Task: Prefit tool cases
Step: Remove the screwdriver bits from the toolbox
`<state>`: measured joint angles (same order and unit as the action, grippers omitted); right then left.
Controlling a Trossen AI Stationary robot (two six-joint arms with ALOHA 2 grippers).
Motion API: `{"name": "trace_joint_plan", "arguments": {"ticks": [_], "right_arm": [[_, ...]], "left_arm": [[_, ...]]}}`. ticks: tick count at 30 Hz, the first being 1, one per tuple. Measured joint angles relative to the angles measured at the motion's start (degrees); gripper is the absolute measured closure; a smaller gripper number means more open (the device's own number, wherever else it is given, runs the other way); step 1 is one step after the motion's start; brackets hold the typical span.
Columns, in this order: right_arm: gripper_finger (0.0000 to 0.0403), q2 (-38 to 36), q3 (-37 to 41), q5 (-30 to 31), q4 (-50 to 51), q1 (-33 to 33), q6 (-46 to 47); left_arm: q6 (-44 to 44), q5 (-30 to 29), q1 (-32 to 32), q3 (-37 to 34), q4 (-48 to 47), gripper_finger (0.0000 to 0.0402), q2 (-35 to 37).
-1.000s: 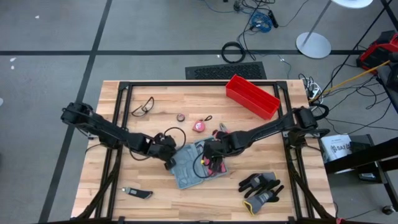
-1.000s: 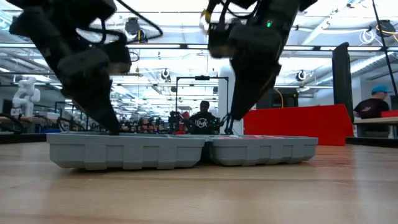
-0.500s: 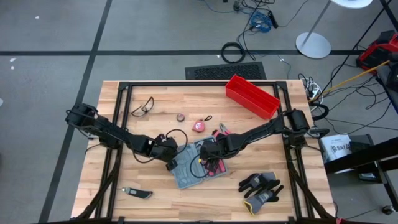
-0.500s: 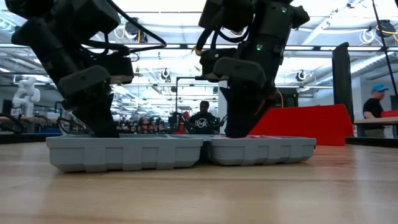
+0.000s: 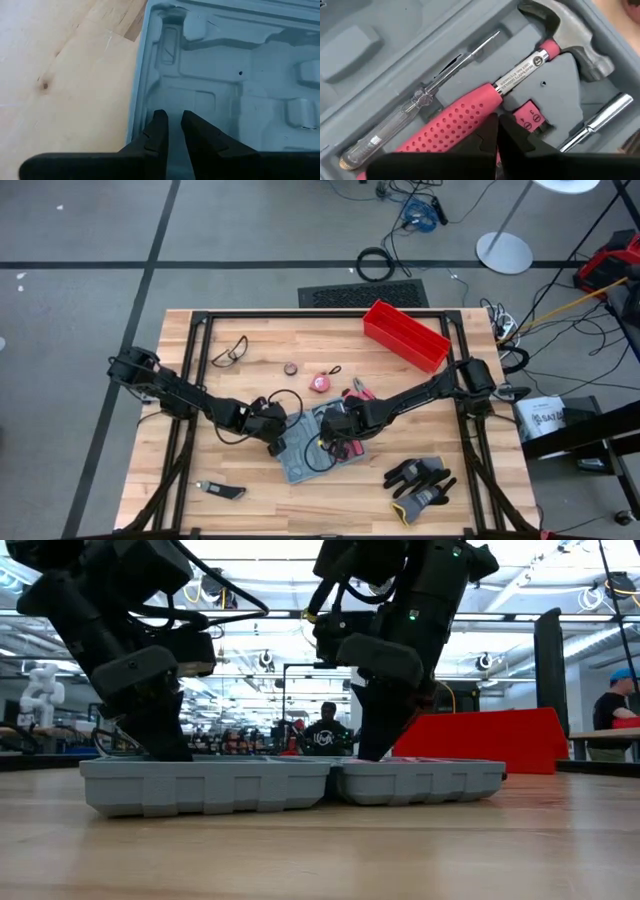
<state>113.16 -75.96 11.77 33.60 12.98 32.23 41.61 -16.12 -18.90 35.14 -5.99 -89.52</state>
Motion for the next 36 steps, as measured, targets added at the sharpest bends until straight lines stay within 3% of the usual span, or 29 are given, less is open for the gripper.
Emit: {"name": "trace_joint_plan", "arguments": {"ticks": [6,19,25,36], "right_arm": [[0.0379,-1.21,-0.83,-1.52,1.65,-0.05,-0.96],[0.024,1.03,-1.21,-2.03,3.58,-2.8,3.58],[0.0231,2.73,-1.36,-7.67,2.52,-3.39,5.96],[0.0234,6.37,-2.09,-11.58,4.16,-5.04,9.06]], "left_arm": [[-0.01,-0.03,0.0,-0.05,0.18,0.0333,0.0],[-0.36,-0.1,-0.03,-0.1,0.37,0.0333,-0.02],[-0.36,-0.22,-0.04,-0.1,0.42,0.0333,-0.04],[-0.36,-0.67,-0.42,-0.14,0.66,0.0333,-0.08]]}}
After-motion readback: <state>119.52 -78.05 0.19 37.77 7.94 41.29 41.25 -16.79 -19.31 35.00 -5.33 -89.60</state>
